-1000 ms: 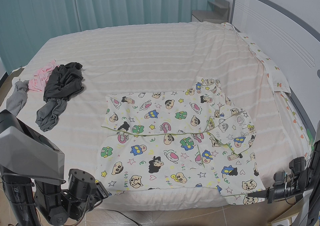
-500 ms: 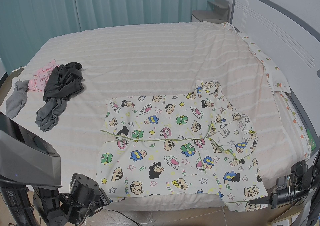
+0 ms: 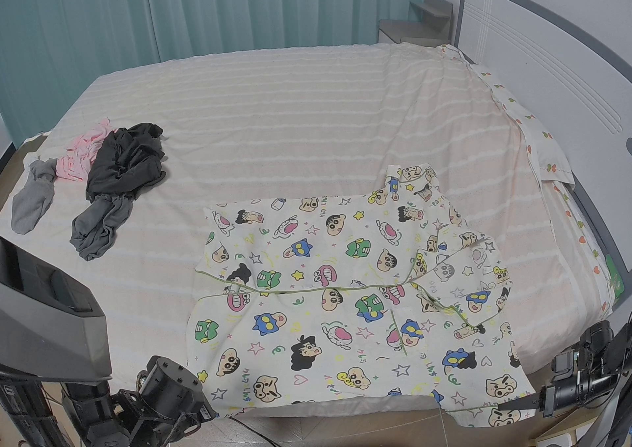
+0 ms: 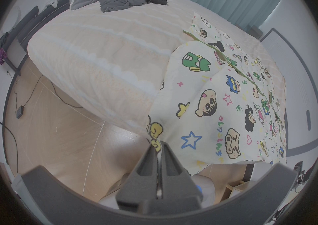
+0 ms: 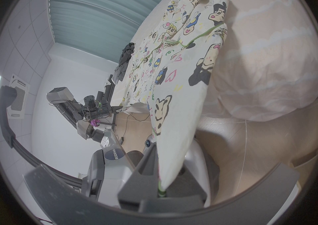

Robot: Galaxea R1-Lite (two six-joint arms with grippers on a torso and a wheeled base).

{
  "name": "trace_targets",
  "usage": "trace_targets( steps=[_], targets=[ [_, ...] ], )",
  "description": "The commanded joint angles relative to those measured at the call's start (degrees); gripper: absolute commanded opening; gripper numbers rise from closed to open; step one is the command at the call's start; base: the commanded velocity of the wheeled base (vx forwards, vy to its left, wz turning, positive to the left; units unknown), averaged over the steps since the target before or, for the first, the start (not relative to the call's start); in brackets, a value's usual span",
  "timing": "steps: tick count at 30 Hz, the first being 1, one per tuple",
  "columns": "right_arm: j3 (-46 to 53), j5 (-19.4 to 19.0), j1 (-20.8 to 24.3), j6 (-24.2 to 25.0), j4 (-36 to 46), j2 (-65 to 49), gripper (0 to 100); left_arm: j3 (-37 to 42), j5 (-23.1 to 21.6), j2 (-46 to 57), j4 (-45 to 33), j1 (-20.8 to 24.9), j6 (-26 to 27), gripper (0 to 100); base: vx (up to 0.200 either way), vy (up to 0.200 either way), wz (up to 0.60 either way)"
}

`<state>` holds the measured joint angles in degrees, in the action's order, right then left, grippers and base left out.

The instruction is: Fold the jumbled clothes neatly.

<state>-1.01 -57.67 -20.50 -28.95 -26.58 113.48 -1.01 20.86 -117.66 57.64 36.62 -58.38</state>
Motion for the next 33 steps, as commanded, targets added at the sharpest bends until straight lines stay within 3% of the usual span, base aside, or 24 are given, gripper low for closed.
trace_targets(
  steps=[1, 5, 8, 14, 19, 25, 30, 31, 33],
  targets=[
    [1.0, 0.0, -0.3, -0.3, 2.1, -3.4, 0, 0.6, 0.1, 3.0, -1.6, 1.1, -0.6, 0, 0.000, 0.000, 0.00],
    [1.0, -1.1, -0.3, -0.1, 2.1, -8.0, 0, 0.0, 0.1, 6.6, -1.1, 1.2, -0.2, 0, 0.000, 0.000, 0.00],
    [0.0, -4.0, -0.1, 0.4, 1.8, -11.4, 0, -1.4, 0.1, 8.6, -1.1, 1.2, -0.1, 0, 0.000, 0.000, 0.00],
    [-4.4, -4.6, -0.1, 5.6, 2.1, -15.1, 0, -5.8, 0.1, 11.1, -1.7, -0.2, 2.7, 0, 0.000, 0.000, 0.00],
    [-6.1, -5.2, 0.4, 6.3, 2.3, -17.4, 0, -10.0, 0.1, 12.8, -2.4, -1.6, 5.2, 0, 0.000, 0.000, 0.00],
    [-9.4, -6.0, 2.9, 10.1, 2.7, -19.7, 0, -20.1, 0.1, 15.2, -14.4, -5.2, 6.3, 0, 0.000, 0.000, 0.00],
    [-12.1, -7.0, 4.1, 14.7, 2.6, -20.3, 0, -24.3, 0.1, 15.7, -18.5, -6.4, 6.3, 0, 0.000, 0.000, 0.00],
    [-14.0, -9.7, 4.1, 17.5, 2.6, -20.2, 0, -26.2, -0.1, 15.8, -19.9, -7.5, 6.6, 0, 0.000, 0.000, 0.00],
    [-14.0, -9.7, 4.1, 17.5, 2.6, -20.2, 0, -26.2, -0.1, 15.8, -19.9, -7.5, 6.6, 0, 0.000, 0.000, 0.00]
  ],
)
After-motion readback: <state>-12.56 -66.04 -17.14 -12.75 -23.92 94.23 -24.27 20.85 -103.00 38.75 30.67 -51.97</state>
